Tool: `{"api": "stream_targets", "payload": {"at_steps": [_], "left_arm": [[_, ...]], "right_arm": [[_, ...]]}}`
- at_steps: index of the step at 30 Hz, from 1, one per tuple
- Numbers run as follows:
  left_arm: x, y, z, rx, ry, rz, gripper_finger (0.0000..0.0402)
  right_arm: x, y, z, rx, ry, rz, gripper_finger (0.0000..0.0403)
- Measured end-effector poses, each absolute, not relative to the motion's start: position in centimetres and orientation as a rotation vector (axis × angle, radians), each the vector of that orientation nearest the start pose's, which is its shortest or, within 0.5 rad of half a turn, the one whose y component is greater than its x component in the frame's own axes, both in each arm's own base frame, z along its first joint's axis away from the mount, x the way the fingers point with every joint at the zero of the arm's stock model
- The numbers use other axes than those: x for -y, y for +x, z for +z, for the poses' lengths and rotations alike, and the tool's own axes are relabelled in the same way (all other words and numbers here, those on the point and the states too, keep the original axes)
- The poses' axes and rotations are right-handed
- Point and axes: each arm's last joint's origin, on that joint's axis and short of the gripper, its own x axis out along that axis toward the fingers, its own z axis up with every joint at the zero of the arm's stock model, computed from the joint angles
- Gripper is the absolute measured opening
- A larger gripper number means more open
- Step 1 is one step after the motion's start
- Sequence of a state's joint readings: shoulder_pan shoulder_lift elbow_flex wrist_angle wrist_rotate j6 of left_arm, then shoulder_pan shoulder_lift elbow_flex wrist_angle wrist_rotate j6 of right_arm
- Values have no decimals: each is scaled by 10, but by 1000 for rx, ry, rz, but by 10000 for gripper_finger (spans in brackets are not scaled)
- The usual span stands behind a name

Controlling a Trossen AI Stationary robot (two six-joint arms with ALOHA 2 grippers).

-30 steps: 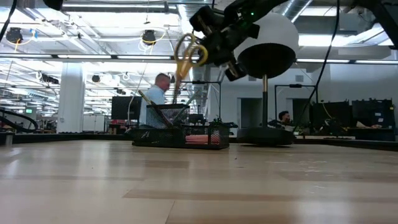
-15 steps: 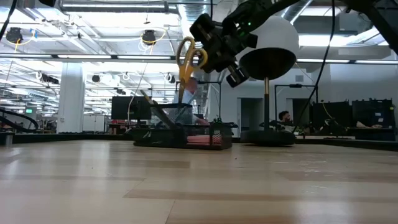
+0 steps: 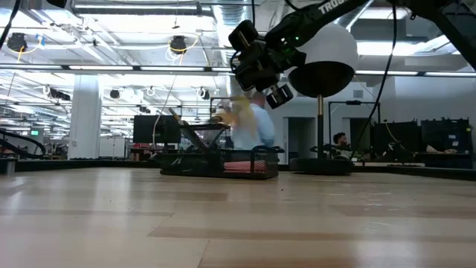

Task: Pick and place office supplies into organizer
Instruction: Put the yellow scissors into the black desk organizer

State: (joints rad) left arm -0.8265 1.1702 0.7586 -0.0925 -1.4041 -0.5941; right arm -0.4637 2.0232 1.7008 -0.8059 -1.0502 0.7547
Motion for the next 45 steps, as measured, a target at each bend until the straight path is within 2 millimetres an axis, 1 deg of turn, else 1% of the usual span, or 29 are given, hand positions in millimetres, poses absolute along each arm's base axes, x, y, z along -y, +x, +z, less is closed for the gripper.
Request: {"api": "stream_targets", "payload": {"at_steps": [7, 9, 12, 13, 15, 16, 18, 20, 22, 24, 26, 28, 29, 30, 32, 33, 35, 39, 42, 45], "left_arm": [[148, 175, 269, -28, -93, 648, 164], [148, 175, 269, -22, -90, 658, 164], [147, 175, 269, -20, -84, 664, 164], [147, 175, 269, -20, -85, 665, 164], [147, 175, 269, -17, -92, 665, 164], [148, 175, 269, -18, -96, 662, 164], [148, 176, 268, -35, -111, 631, 164], [149, 177, 265, -72, -146, 572, 164], [152, 181, 260, -114, -184, 510, 164], [156, 184, 251, -153, -191, 473, 164], [161, 192, 241, -167, -239, 464, 164], [166, 202, 230, -192, -301, 447, 164], [168, 208, 224, -202, -337, 436, 164], [170, 215, 218, -212, -378, 423, 164], [171, 229, 206, -231, -452, 405, 164], [170, 236, 202, -246, -488, 396, 164], [165, 254, 195, -294, -564, 382, 164], [146, 288, 185, -459, -685, 346, 164], [129, 311, 181, -604, -736, 326, 164], [116, 323, 178, -782, -719, 372, 164]], "right_arm": [[172, 386, 246, -1027, 1483, 194, 114], [173, 386, 247, -1015, 1484, 225, 122], [174, 387, 250, -977, 1430, 325, 127], [172, 385, 253, -966, 1397, 383, 126], [162, 384, 262, -927, 1278, 497, 123], [155, 382, 267, -921, 1217, 533, 120], [133, 378, 275, -947, 1095, 576, 115], [107, 375, 278, -1004, 937, 597, 110], [75, 372, 276, -1095, 758, 600, 107], [41, 369, 274, -1182, 594, 590, 107], [8, 365, 271, -1267, 460, 573, 107], [-19, 359, 270, -1311, 344, 561, 108], [-29, 354, 273, -1322, 295, 555, 108], [-38, 348, 278, -1323, 249, 548, 109], [-47, 334, 295, -1302, 169, 523, 109], [-50, 325, 304, -1291, 138, 500, 109], [-51, 309, 328, -1213, 85, 455, 109], [-49, 271, 373, -1030, 7, 399, 109], [-52, 244, 394, -953, -9, 390, 109], [-57, 222, 409, -888, -17, 426, 109]]}}
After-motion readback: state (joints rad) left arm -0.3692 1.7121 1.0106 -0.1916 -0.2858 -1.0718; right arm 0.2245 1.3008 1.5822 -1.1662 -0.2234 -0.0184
